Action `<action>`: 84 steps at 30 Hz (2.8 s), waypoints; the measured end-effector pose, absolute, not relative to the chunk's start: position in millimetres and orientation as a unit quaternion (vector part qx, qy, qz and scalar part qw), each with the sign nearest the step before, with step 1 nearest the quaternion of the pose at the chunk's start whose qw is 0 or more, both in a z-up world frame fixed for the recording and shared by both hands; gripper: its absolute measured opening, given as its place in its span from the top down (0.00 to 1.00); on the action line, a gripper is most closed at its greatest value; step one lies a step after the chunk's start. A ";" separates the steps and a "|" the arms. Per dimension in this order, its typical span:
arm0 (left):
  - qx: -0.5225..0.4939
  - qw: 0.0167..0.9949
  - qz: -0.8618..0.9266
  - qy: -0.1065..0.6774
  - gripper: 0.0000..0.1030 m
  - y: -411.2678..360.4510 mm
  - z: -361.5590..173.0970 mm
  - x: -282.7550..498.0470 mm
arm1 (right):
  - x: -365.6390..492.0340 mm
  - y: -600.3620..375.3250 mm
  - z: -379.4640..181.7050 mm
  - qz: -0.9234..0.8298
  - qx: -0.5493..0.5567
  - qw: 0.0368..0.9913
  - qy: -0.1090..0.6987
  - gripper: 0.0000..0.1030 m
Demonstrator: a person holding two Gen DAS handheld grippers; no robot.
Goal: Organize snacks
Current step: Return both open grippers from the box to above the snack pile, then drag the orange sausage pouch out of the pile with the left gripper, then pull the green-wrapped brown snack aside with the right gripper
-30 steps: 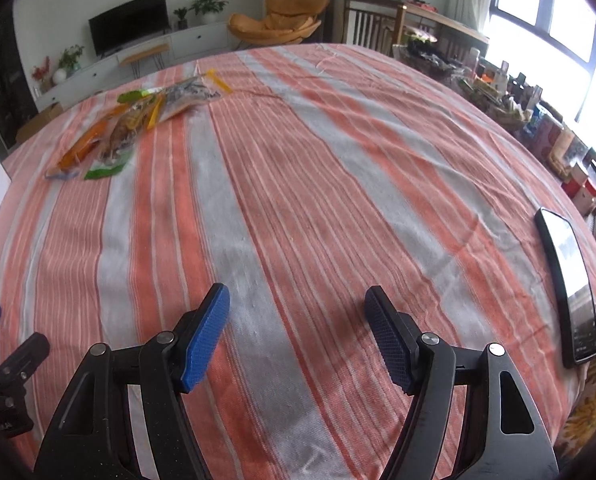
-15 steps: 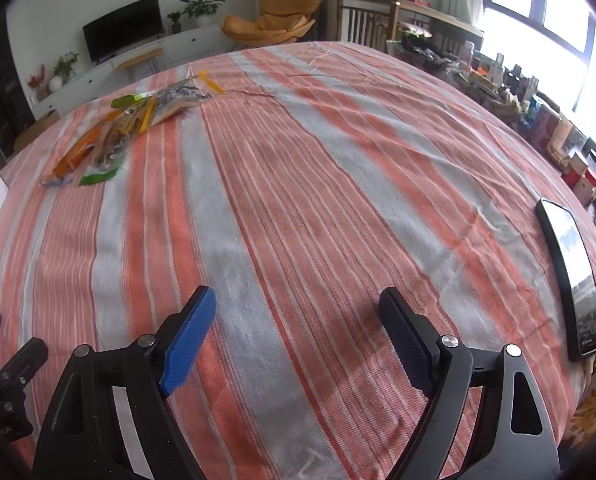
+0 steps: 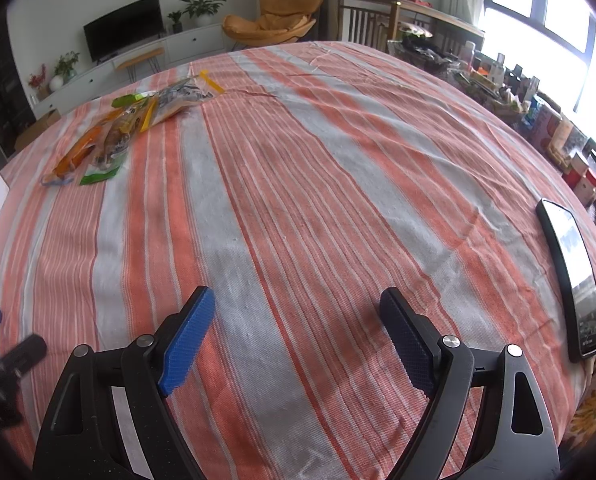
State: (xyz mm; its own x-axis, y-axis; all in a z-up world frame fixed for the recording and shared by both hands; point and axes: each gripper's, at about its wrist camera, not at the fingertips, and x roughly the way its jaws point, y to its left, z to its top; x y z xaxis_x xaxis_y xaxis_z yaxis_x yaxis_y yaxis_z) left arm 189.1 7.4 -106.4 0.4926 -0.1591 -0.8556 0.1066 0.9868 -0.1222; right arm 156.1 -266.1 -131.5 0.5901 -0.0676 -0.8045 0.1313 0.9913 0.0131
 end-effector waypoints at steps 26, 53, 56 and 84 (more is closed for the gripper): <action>0.015 0.869 -0.046 0.492 0.40 11.5 -121.6 360.8 | 158.5 -263.6 -130.7 -0.048 0.033 0.890 0.453 0.11; -0.004 0.888 0.003 0.460 0.00 27.9 -134.3 183.6 | 158.5 -263.3 -130.6 -0.049 0.033 0.890 0.453 0.11; -0.004 0.888 0.003 0.460 0.00 27.9 -134.4 183.5 | 158.5 -263.3 -130.7 -0.049 0.034 0.890 0.453 0.11; -0.004 0.888 0.004 0.460 0.00 28.4 -134.4 186.4 | 370.6 -103.7 -124.2 0.121 -0.004 0.837 0.533 0.14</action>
State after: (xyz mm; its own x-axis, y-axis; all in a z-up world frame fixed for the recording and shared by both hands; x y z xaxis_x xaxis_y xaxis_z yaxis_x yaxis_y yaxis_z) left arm 186.4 28.4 -134.4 0.5766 0.0034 -0.8170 -0.0111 0.9999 -0.0038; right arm 370.6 -103.7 -124.2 0.4018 0.1986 -0.8939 -0.2070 0.9706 0.1226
